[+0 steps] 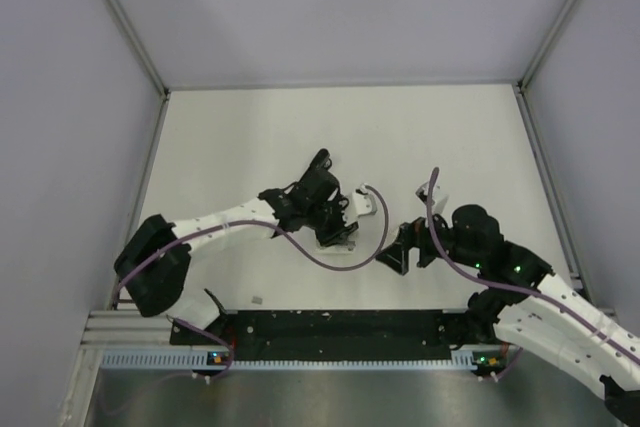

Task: Unload the staples from the stapler

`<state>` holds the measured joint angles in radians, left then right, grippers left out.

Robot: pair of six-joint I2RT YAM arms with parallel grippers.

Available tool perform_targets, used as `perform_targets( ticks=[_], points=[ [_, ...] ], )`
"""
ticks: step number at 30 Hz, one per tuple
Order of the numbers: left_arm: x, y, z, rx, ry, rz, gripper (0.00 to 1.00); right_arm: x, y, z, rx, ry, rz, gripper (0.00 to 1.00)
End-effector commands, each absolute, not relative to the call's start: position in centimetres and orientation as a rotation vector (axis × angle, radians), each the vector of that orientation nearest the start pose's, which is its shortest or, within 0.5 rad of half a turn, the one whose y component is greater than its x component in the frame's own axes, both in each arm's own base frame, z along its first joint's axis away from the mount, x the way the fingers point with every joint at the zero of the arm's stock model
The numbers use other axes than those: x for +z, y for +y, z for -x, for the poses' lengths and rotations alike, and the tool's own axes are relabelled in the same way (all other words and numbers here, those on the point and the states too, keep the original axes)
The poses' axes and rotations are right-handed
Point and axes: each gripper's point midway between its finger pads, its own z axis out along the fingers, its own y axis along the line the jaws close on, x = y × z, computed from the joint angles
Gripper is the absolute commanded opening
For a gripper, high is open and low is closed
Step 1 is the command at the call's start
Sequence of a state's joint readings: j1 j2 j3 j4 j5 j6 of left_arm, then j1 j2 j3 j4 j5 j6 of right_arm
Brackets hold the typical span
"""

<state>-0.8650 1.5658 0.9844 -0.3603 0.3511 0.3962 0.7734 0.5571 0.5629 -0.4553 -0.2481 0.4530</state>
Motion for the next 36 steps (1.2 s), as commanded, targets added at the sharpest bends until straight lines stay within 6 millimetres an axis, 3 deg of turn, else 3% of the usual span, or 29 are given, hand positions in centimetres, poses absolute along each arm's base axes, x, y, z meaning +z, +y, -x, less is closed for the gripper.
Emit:
perform_targets(
  ticks=[1,7,12,18,23,31,36],
  points=[
    [14.3,-32.8,-20.4,-0.766,1.792,-1.407,0.00,19.4,21.1,-14.7,0.965,2.073,0.406,0.98],
    [17.1,-31.5,-19.6,-0.788,1.724,-1.267,0.00,19.6,21.2,-15.7,0.938,2.104,0.326,0.97],
    [18.0,-30.6,-19.0,-0.808,1.672,-1.175,0.00,20.3,21.4,-16.4,0.949,2.092,0.263,0.96],
    [19.6,-30.2,-18.5,-0.858,1.601,-1.084,0.00,19.7,22.7,-17.3,0.970,2.129,0.228,0.89],
    [20.4,-29.8,-18.5,-0.876,1.553,-1.002,0.00,18.4,23.9,-18.0,0.987,2.171,0.214,0.75],
    [21.1,-29.2,-18.3,-0.886,1.495,-0.945,0.00,17.4,24.7,-18.6,0.997,2.196,0.189,0.41],
    [22.0,-29.2,-18.0,-0.925,1.463,-0.900,0.00,16.8,25.1,-19.0,0.997,2.209,0.179,0.37]
  ],
)
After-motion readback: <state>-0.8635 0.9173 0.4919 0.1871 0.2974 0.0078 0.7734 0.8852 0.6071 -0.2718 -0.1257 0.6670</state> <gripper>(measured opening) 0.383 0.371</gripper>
